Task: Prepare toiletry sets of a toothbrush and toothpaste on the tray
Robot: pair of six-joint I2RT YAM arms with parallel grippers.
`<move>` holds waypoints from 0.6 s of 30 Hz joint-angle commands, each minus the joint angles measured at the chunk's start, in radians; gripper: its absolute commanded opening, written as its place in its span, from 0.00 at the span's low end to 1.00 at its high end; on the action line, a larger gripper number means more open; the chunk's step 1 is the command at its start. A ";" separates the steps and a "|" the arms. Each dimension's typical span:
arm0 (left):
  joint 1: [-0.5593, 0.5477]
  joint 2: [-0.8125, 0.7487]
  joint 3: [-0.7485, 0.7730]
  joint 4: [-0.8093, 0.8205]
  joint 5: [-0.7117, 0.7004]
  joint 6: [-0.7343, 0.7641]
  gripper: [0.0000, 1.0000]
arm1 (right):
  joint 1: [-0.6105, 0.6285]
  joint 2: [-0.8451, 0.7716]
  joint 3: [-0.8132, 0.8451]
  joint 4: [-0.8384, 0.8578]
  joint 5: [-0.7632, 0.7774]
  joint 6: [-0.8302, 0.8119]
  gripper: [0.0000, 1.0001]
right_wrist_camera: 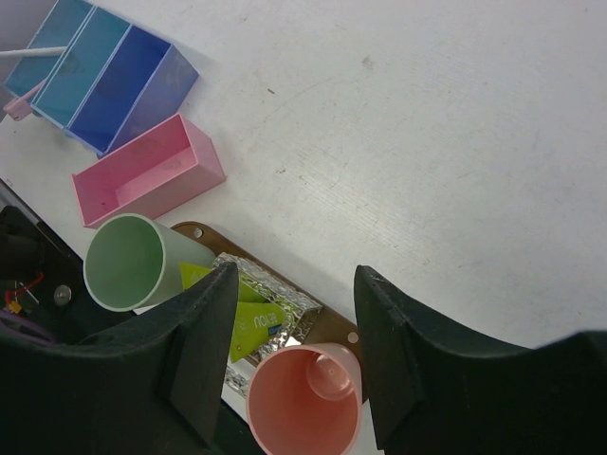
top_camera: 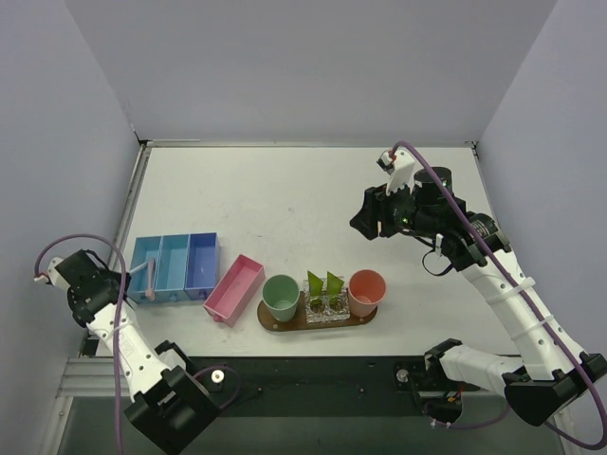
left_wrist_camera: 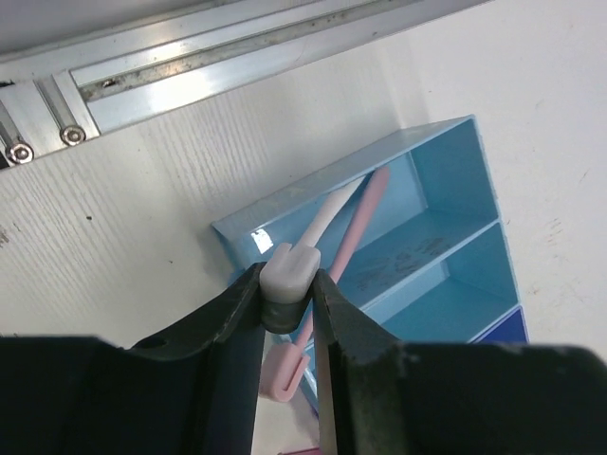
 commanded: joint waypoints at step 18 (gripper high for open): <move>-0.281 0.001 0.300 0.020 0.029 0.388 0.00 | 0.036 -0.007 0.031 0.051 -0.009 0.015 0.47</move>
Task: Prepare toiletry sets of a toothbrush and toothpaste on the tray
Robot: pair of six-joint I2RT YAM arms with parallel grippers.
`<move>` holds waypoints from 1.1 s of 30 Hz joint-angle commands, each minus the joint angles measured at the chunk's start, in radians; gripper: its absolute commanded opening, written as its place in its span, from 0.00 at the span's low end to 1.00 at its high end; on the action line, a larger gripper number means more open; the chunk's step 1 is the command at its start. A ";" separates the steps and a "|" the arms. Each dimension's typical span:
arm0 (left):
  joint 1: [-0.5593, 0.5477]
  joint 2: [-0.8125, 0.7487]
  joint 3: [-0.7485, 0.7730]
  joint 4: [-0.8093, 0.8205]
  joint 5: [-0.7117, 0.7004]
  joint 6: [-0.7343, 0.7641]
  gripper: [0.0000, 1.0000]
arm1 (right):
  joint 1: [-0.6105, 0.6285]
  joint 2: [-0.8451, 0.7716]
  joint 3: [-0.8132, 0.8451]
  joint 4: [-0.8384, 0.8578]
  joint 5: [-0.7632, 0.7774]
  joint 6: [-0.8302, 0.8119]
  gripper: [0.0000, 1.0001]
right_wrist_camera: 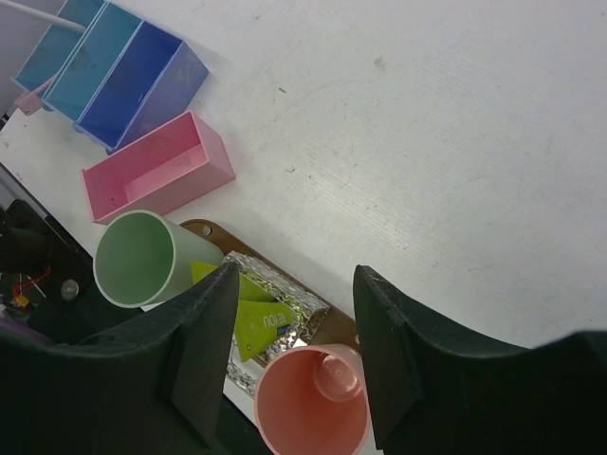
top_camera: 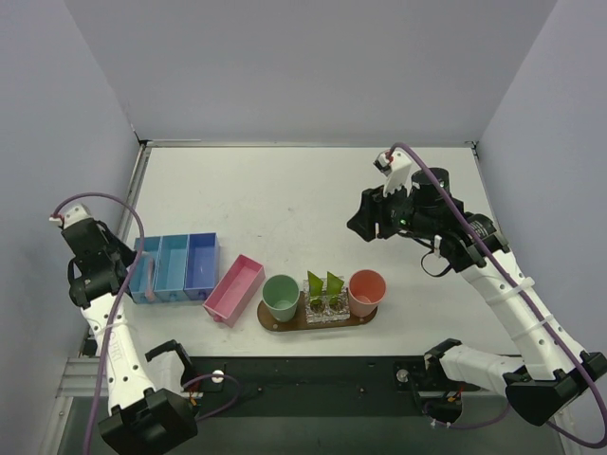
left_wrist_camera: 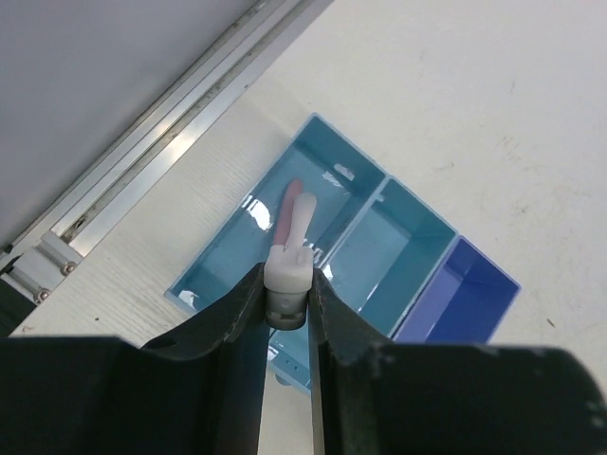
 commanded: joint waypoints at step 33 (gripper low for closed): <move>-0.701 0.122 0.427 0.096 1.066 0.195 0.00 | 0.328 0.218 0.274 0.167 -0.292 -0.059 0.57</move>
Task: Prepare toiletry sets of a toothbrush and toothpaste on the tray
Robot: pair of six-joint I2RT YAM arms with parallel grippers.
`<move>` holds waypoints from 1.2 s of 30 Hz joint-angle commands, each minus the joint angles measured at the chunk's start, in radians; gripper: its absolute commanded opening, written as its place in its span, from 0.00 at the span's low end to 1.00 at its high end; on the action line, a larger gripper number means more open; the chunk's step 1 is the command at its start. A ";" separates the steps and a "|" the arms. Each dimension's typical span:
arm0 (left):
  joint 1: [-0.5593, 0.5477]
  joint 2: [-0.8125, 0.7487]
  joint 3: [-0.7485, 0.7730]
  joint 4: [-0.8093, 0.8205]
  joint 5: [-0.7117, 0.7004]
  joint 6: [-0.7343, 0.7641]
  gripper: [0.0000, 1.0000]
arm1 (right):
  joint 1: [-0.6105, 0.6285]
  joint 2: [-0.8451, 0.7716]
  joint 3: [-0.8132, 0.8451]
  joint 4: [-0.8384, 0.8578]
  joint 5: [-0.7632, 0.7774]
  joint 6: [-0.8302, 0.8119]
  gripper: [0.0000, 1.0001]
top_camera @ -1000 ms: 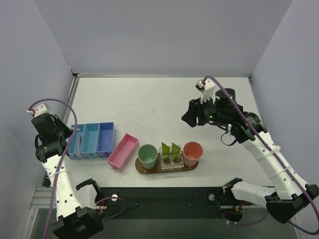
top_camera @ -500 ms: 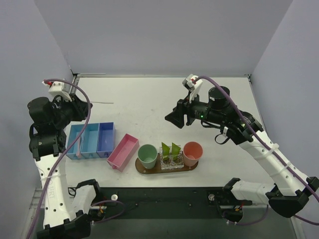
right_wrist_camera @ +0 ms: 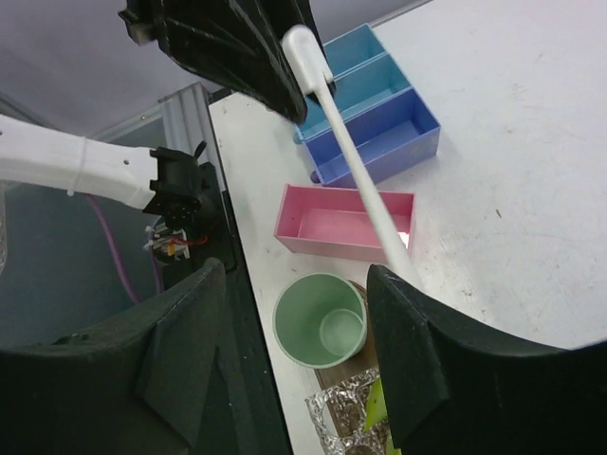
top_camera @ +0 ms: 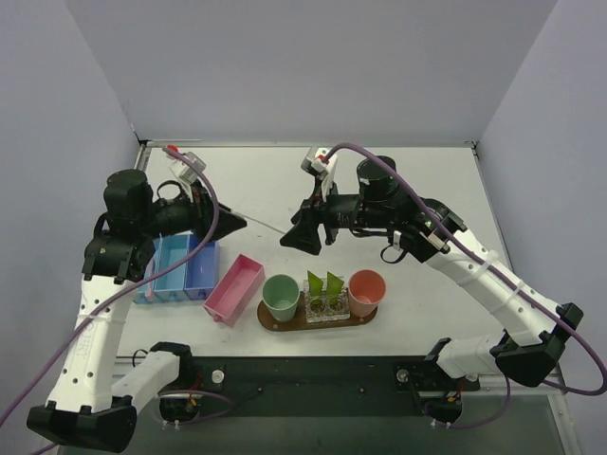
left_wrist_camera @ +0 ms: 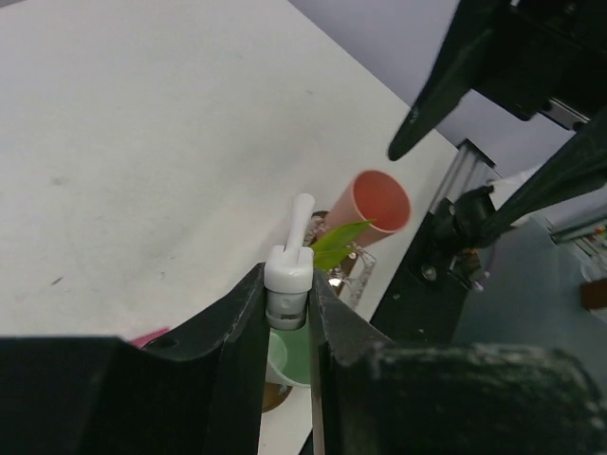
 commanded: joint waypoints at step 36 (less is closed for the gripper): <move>-0.313 -0.017 -0.176 0.627 -0.021 -0.246 0.88 | 0.016 -0.109 -0.187 0.243 0.091 0.096 0.00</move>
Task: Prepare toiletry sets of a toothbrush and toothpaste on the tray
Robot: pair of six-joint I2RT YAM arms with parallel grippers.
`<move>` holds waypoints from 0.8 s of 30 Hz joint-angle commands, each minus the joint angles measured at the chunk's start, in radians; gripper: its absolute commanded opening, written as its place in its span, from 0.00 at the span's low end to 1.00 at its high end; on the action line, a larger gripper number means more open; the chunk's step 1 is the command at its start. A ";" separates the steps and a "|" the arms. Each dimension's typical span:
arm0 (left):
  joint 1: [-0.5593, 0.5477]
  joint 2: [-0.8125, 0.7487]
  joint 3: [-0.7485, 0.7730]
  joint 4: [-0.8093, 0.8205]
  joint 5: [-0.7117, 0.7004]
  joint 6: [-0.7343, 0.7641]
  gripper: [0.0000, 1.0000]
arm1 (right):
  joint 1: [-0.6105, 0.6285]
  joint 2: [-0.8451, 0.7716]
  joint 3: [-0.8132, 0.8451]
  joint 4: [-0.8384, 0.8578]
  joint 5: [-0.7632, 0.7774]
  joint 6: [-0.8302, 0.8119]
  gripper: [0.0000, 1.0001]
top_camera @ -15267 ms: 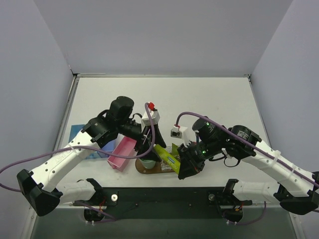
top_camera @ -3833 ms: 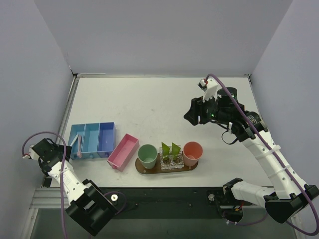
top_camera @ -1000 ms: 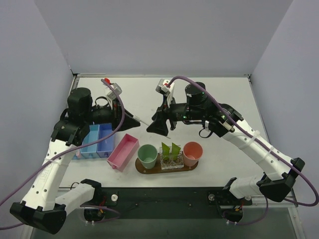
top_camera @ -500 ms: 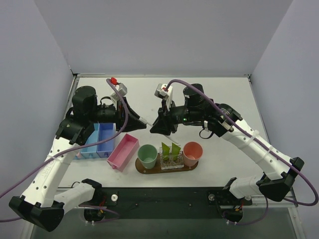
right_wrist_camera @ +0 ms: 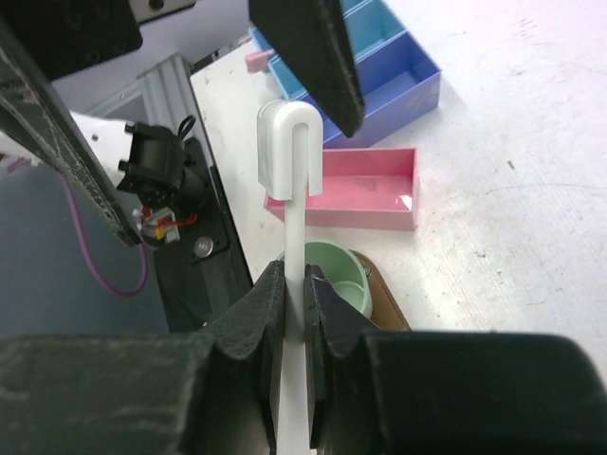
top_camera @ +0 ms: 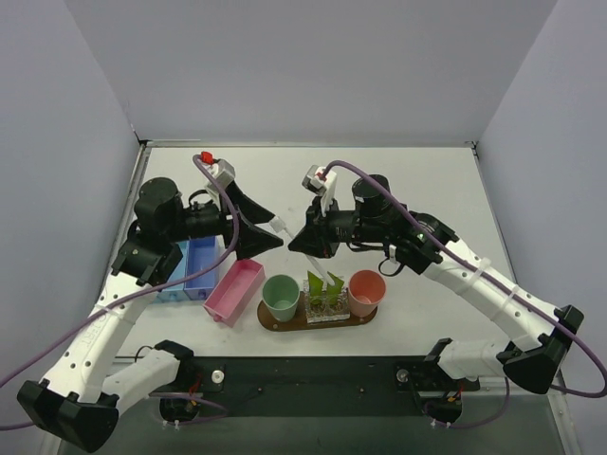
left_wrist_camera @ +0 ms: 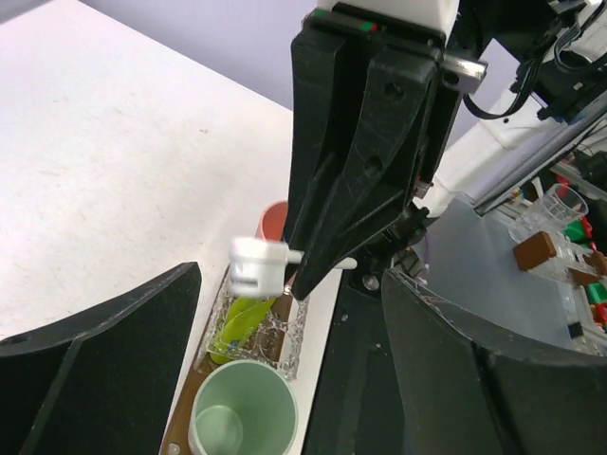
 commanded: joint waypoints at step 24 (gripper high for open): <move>-0.362 0.060 -0.290 0.796 -0.402 -0.288 0.54 | -0.007 -0.220 -0.225 0.639 0.203 0.219 0.00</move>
